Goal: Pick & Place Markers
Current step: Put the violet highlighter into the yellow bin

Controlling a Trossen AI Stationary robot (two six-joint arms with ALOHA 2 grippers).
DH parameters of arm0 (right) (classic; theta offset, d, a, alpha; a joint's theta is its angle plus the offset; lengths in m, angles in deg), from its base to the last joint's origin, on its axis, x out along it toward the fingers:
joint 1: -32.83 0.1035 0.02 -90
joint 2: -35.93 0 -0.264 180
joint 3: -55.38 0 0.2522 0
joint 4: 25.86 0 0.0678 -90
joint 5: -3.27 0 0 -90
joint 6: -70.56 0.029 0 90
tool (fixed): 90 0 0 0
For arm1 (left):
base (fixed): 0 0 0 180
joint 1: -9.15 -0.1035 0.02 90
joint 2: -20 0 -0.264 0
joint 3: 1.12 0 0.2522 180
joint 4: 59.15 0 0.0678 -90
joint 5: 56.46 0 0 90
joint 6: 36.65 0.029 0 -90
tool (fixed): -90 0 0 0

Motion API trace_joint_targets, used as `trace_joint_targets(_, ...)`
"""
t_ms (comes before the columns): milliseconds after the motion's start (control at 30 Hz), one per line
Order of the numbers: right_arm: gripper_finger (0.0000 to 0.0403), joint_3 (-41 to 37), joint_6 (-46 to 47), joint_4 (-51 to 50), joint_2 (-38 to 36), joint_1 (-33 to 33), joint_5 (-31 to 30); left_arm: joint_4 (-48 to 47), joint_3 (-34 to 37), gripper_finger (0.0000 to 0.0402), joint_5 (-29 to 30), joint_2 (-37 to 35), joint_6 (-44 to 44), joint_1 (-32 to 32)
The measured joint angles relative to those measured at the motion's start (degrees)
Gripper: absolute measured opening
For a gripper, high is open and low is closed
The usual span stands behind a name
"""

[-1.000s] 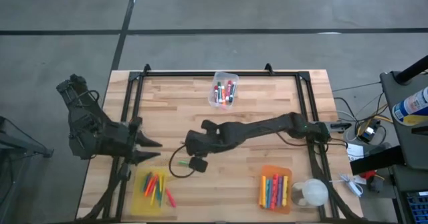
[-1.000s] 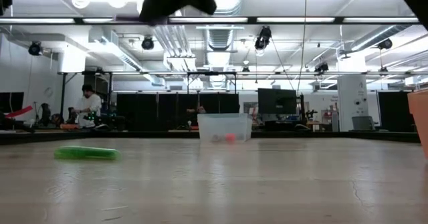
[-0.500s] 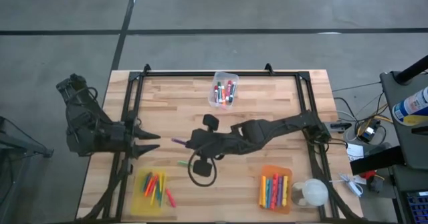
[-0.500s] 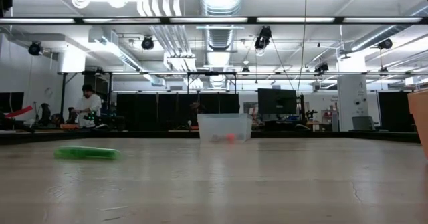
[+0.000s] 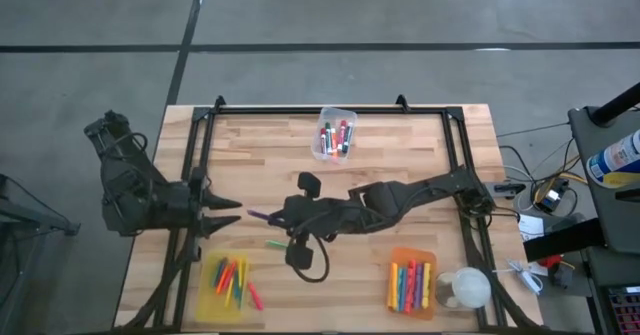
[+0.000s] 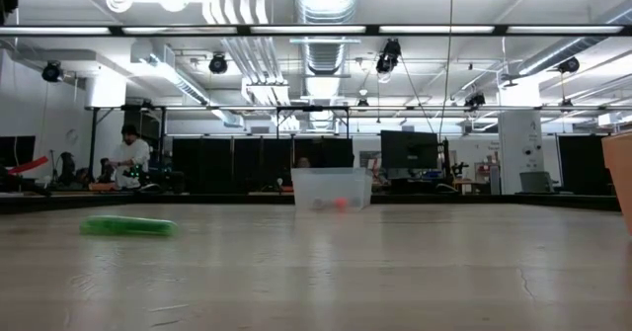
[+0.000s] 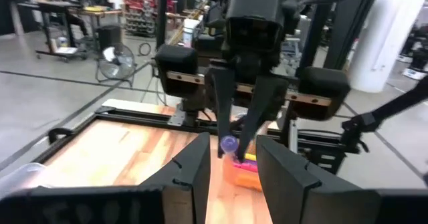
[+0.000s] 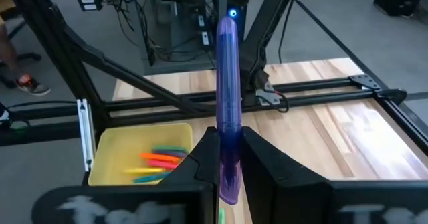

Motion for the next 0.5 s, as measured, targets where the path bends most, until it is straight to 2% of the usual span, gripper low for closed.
trace_joint_targets(67, 0.0032, 0.00, 0.00, 0.34, 0.02, 0.00, 0.00, 0.17, 0.00, 0.0118, -1.40, 0.44, -0.17, -0.02)
trace_joint_targets(500, 0.0032, 0.00, 0.00, 1.81, 0.04, 0.15, 0.23, 0.36, 0.00, 0.0151, -1.31, 2.85, -2.65, -1.79)
